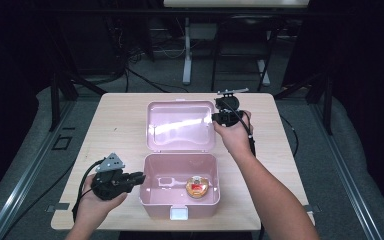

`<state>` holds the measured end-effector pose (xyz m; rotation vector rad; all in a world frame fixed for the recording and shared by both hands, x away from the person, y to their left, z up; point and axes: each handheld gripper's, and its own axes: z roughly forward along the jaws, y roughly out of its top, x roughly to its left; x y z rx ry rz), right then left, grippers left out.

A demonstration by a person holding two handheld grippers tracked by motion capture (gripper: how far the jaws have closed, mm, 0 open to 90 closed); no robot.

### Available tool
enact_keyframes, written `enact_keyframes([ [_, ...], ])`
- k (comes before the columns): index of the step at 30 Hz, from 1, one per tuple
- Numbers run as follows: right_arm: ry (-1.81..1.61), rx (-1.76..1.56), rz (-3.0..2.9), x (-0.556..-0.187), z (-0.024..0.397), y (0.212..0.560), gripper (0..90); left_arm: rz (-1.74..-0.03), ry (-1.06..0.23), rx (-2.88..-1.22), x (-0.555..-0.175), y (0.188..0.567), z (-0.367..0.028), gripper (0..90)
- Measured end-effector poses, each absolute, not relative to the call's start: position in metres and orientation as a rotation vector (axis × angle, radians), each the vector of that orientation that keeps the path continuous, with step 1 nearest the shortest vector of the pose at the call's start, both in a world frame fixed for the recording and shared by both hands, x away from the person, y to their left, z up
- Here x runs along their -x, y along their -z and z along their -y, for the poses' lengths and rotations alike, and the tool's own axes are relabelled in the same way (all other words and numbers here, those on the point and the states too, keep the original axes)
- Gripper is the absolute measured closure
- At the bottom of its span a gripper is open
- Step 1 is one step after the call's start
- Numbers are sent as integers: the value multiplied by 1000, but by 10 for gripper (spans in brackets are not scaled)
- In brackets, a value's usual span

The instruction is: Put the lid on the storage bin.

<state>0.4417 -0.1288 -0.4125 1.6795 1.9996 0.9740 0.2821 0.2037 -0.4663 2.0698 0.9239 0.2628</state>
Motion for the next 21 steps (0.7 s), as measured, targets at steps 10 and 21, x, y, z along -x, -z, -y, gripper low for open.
enact_keyframes([
  [10,-985,-1643,-1984,-434,129,409,869,-923,-266,-2066,-282,467,-204,799],
  [21,-1008,-1609,-1982,-425,132,404,869,-929,-269,-2073,-282,466,-202,801],
])
